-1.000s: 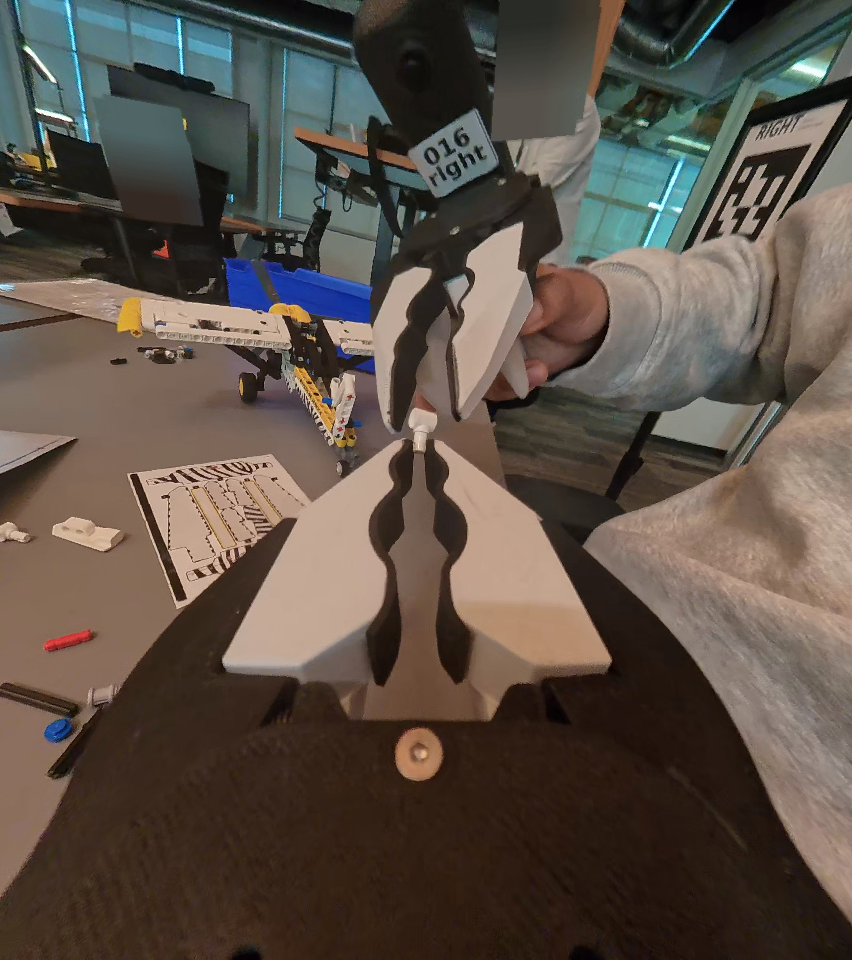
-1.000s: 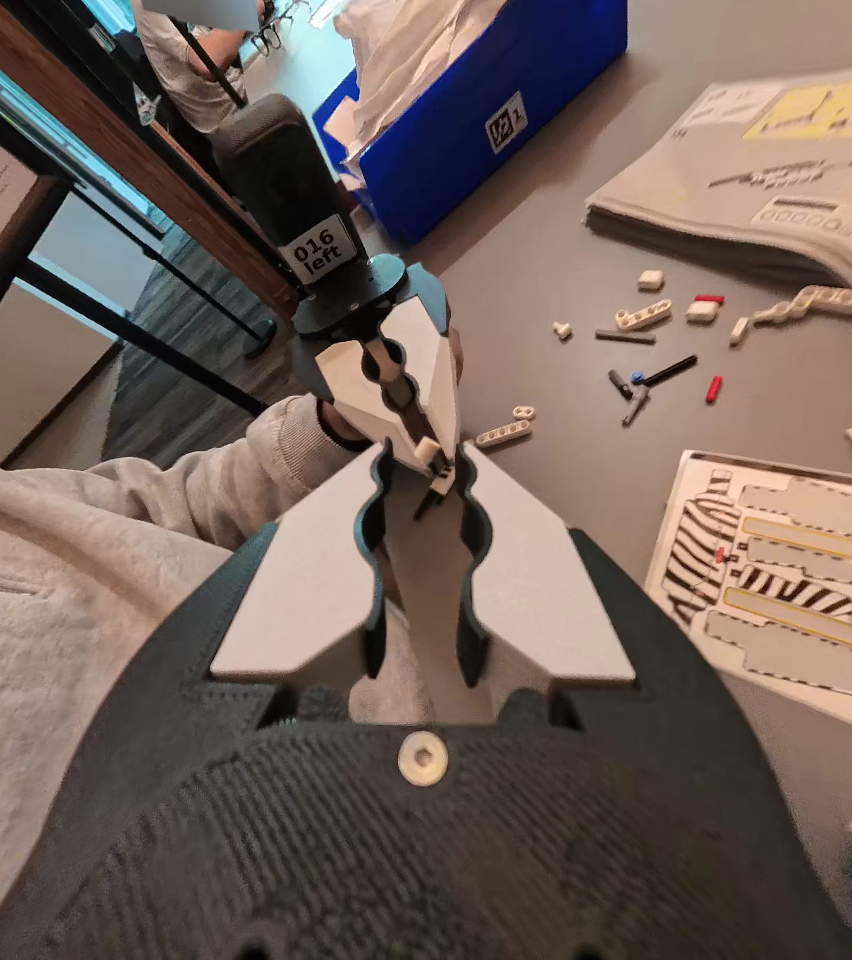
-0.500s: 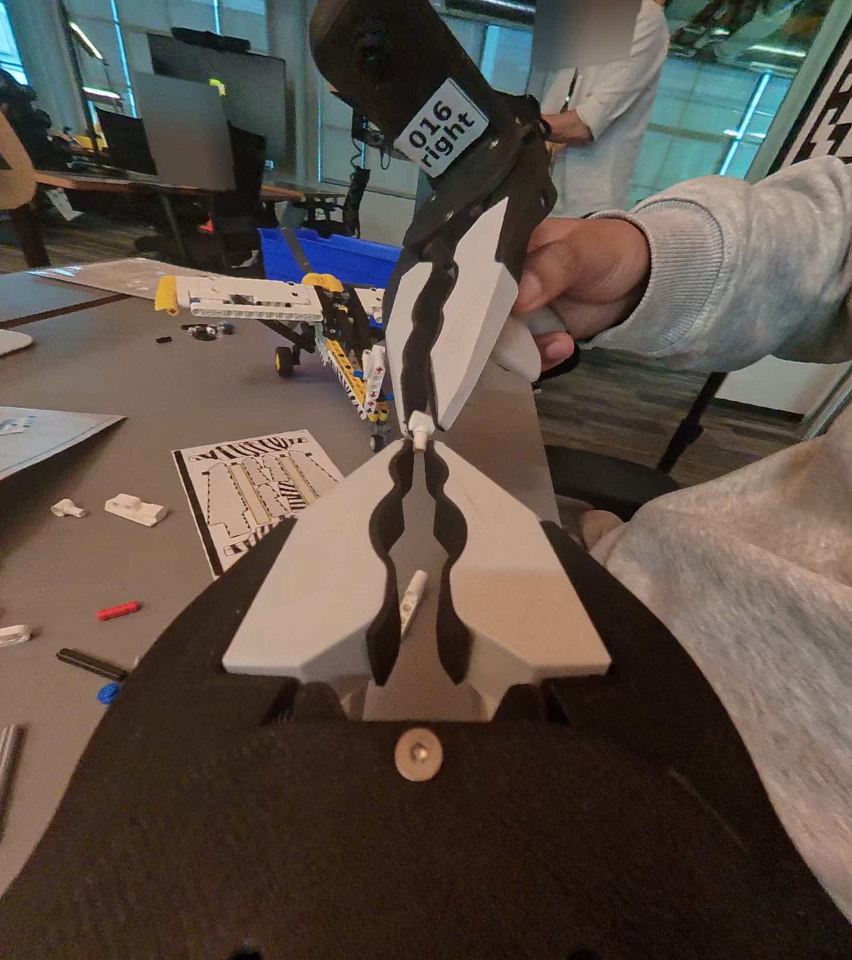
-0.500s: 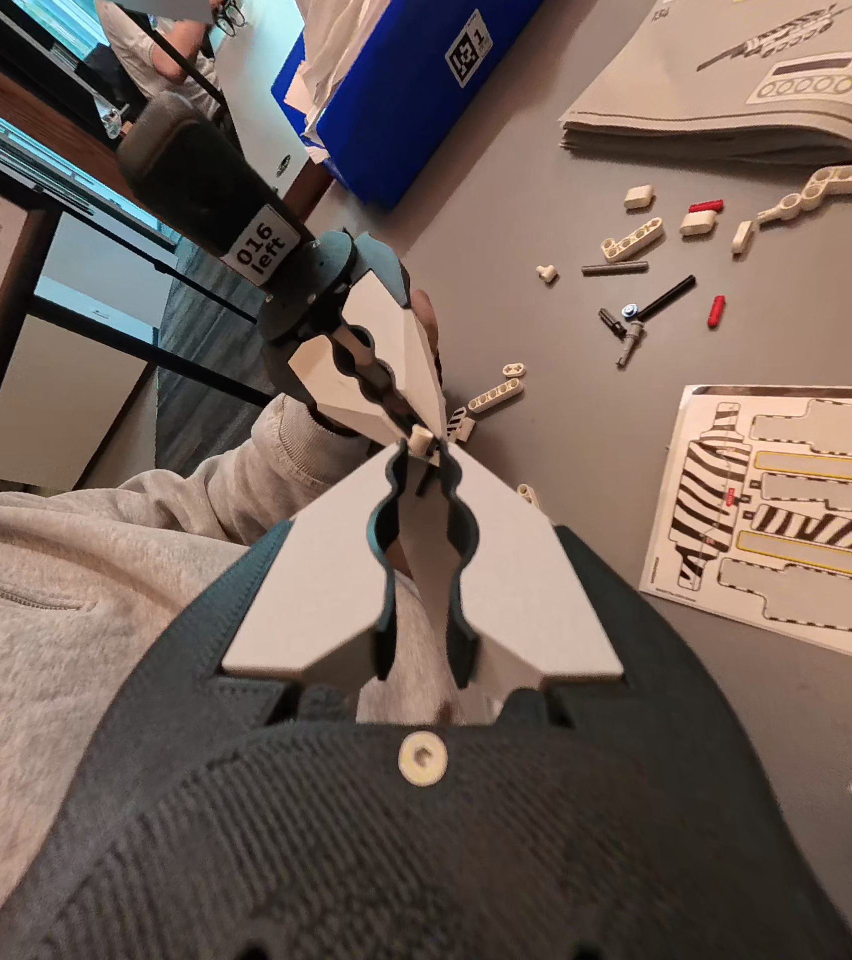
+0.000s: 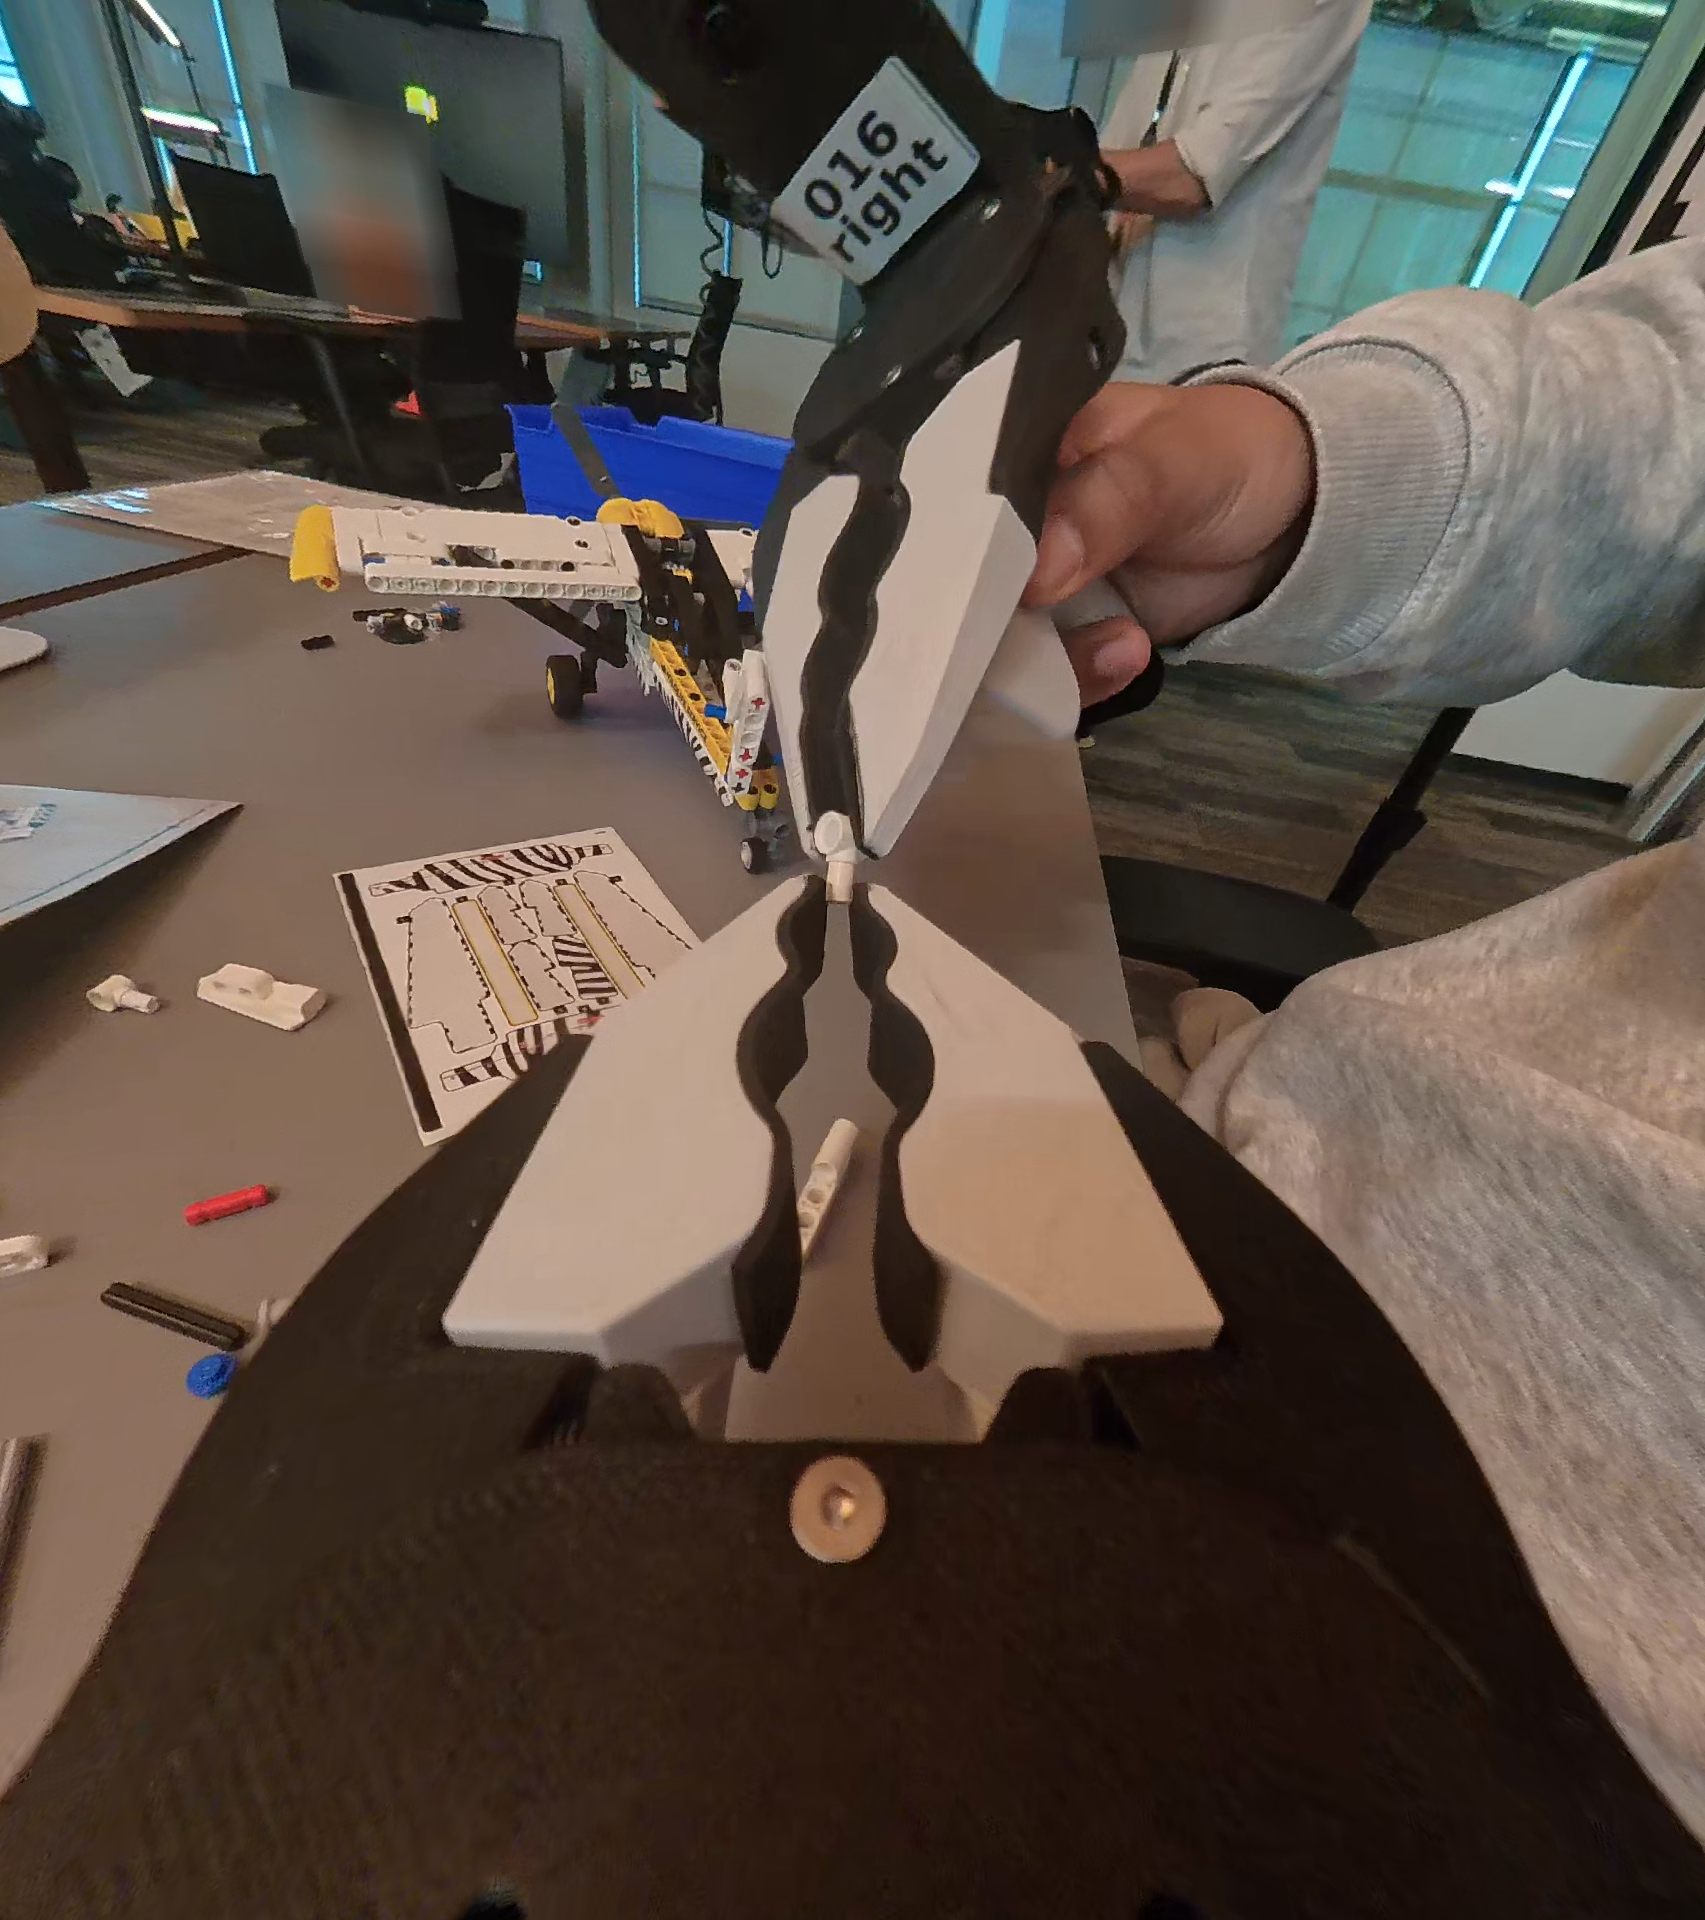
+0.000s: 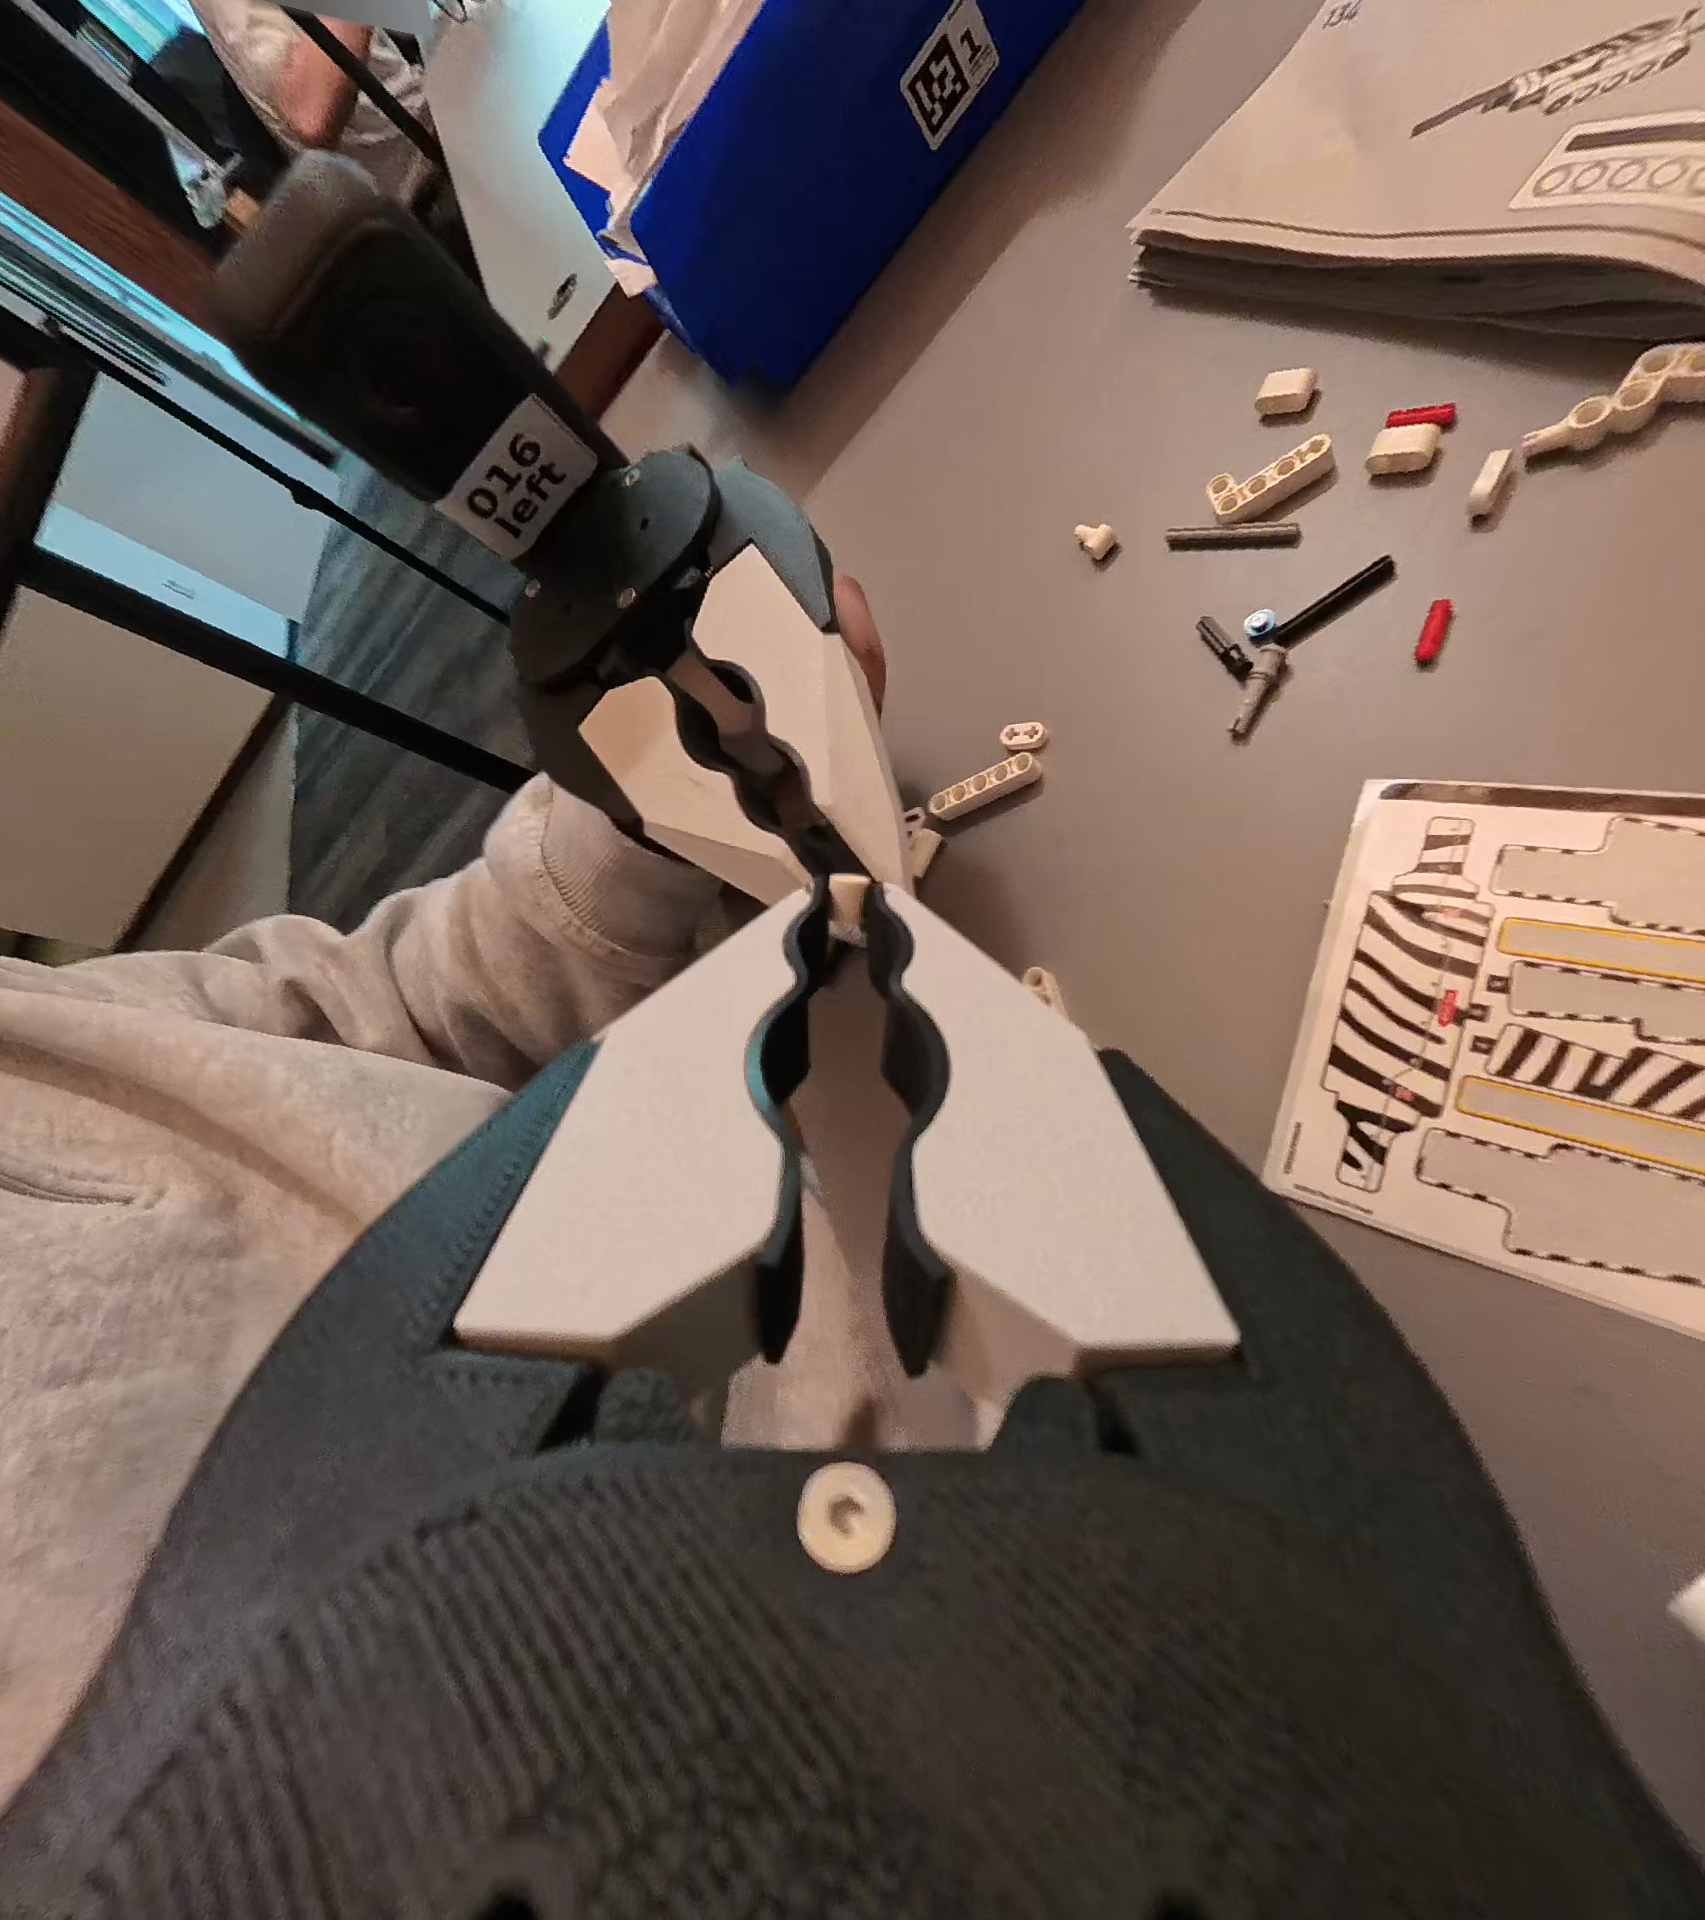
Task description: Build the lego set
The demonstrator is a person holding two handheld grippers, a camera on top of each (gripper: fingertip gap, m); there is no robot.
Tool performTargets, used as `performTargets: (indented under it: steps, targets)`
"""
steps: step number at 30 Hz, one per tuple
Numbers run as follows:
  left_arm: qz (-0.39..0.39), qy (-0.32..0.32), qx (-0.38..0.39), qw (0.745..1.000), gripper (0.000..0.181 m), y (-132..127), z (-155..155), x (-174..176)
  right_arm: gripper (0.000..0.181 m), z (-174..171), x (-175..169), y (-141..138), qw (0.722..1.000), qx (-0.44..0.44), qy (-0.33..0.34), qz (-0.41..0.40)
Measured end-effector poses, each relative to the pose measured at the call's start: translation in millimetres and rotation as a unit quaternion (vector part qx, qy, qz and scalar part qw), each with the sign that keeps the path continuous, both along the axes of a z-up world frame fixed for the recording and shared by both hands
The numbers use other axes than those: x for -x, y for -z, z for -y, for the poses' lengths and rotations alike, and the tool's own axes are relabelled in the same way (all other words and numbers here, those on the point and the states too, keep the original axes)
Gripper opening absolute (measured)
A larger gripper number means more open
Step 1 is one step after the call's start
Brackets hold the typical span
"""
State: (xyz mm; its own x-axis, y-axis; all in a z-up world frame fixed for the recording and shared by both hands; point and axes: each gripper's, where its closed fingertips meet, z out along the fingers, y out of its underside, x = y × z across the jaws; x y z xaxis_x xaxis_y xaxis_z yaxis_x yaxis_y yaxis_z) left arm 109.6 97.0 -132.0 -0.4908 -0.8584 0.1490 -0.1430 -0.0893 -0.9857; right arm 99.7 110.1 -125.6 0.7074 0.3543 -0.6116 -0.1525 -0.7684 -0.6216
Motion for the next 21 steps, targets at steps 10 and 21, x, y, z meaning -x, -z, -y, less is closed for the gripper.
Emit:
performTargets:
  steps: [10,21]
  targets:
    - [-0.153,0.046,0.009,0.987,0.023,42.3,-11.6,24.5,0.006,10.1,-3.8,50.2,0.902,-0.021,-0.132,0.411]
    - [-0.319,0.026,-0.071,0.945,0.018,99.8,-3.7,22.9,0.006,10.3,2.1,90.5,0.879,0.03,-0.201,0.432]
